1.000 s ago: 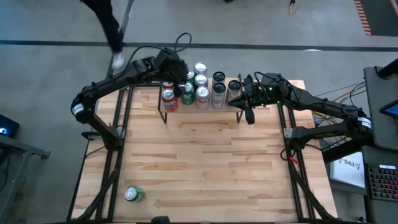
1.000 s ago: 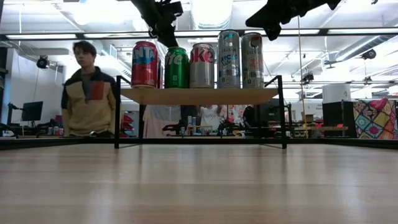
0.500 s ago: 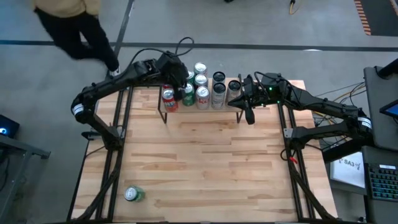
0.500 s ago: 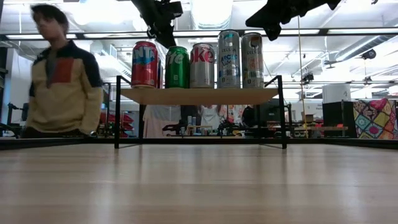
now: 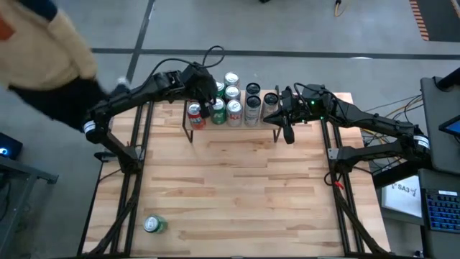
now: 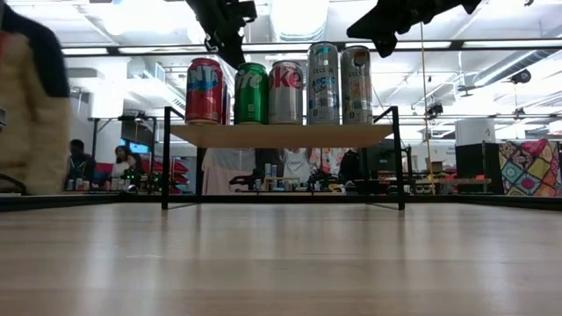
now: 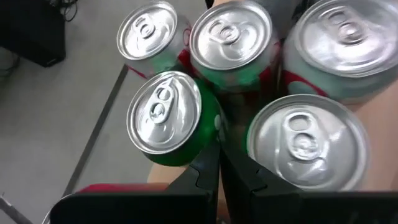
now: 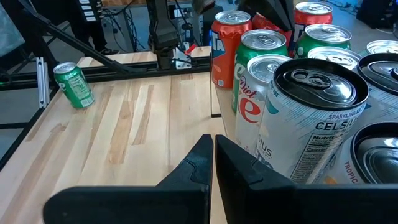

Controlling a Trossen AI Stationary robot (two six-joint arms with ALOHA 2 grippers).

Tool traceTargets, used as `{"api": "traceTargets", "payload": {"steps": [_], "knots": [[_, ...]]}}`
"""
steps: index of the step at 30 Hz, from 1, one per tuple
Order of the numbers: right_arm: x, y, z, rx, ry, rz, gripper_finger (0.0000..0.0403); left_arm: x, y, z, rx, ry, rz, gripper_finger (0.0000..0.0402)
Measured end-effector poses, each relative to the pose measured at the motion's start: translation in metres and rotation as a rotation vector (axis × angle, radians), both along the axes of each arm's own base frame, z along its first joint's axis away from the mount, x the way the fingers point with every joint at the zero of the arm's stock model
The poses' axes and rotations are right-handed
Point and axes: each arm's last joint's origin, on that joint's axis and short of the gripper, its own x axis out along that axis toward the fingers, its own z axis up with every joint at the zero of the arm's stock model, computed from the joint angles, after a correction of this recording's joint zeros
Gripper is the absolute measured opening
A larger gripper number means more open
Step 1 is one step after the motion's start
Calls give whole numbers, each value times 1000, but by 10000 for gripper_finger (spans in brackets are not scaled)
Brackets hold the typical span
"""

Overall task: Place canned beverage on shelf
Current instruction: Adjust the soda cans on the shelf

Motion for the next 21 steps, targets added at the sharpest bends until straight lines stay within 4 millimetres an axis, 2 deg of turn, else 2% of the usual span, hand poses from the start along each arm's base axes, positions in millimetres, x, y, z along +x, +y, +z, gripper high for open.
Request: {"api": "traceTargets", "payload": {"steps": [6,13,21], "knots": [[0,0,0,-1,0,0,9,-2,-16,5,-1,3,-46,0],[0,0,0,-1,-1,0,9,3,-40,2,-17,58,-123,0],[0,0,0,5,-1,0,9,1,-45,2,4,79,-69,0]]}}
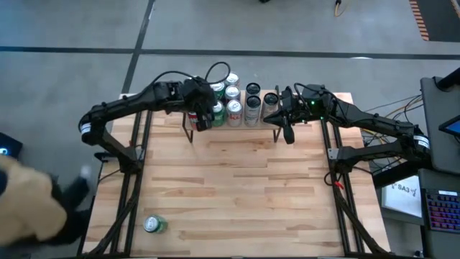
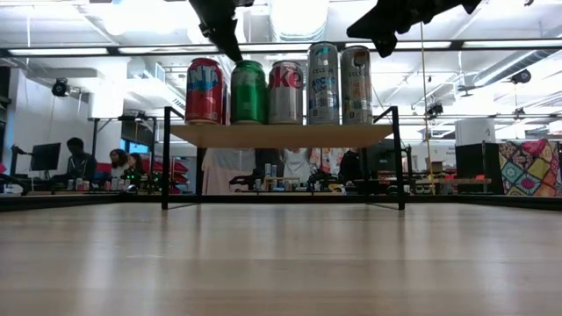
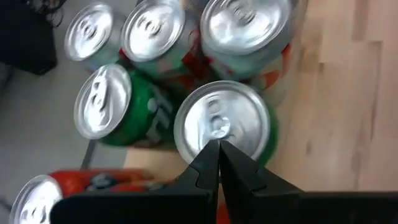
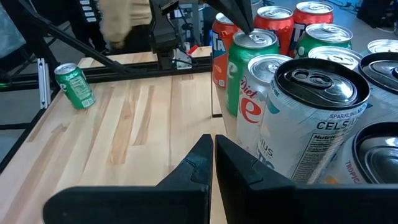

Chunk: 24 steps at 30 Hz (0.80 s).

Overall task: Place canned beverage on shelf
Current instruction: Adjust the soda cans on the shelf

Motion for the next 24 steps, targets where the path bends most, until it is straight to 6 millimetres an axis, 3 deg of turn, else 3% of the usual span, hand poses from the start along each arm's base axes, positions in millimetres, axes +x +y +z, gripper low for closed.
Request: {"api": "traceTargets", "payload": {"steps": [24], "knots": [[0,1,0,0,-1,3,9,0,-11,1,-39,-28,67,0]]}}
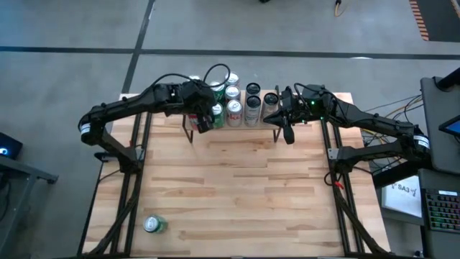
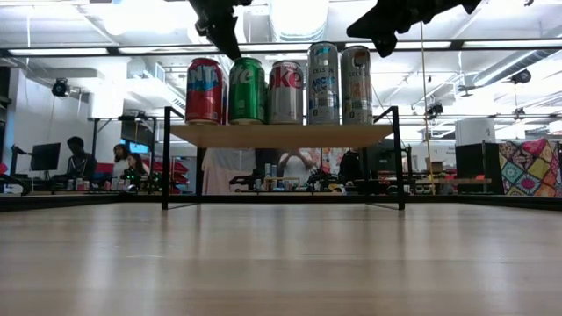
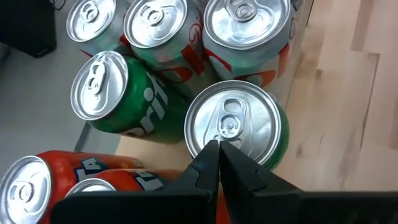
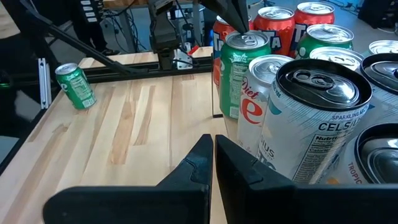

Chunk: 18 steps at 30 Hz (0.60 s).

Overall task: Place canned beverage on shelf
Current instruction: Adjust the soda cans on the shelf

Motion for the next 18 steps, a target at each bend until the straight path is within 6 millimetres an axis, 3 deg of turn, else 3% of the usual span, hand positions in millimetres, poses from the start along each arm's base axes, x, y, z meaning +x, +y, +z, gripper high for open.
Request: {"api": "traceTargets", "payload": {"steps": [7,14,18], "knots": [[0,0,0,-2,0,1,9,0,-2,10,17,-32,24,0],[0,0,0,-3,0,1,9,2,-14,15,-61,-42,-238,0],[0,0,0,-1,1,0,9,5,-17,13,-77,-38,-270,0]]}}
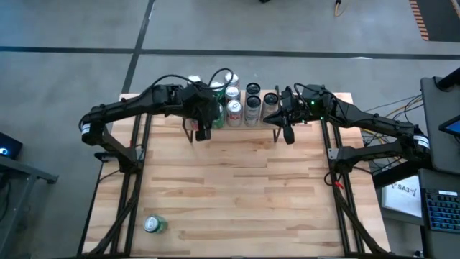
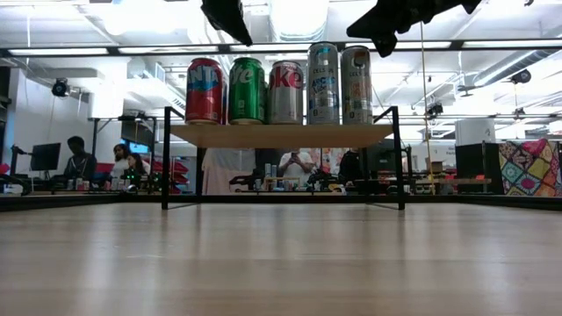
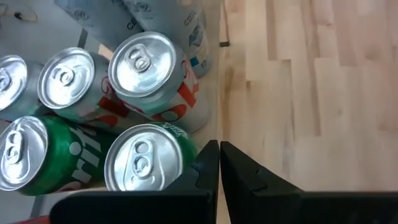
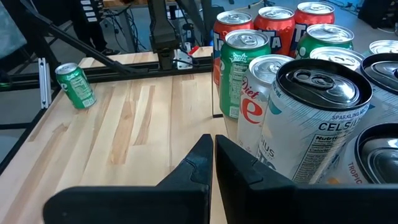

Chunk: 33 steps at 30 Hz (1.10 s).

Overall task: Place canned beverage on shelf
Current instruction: Adjust the soda cans on the shelf

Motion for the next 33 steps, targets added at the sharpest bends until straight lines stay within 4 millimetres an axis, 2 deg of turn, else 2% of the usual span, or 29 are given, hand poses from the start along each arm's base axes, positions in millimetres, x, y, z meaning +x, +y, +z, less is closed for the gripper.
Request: {"api": "traceTargets", "payload": {"steps": [10,26,33], "knots": [[0,0,0,-5,0,2,9,7,3,-7,27,28,55,0],[0,0,0,-8,0,3,9,6,3,-14,14,58,67,0],[0,0,0,-5,0,2,9,10,4,-12,18,6,77,0]]}}
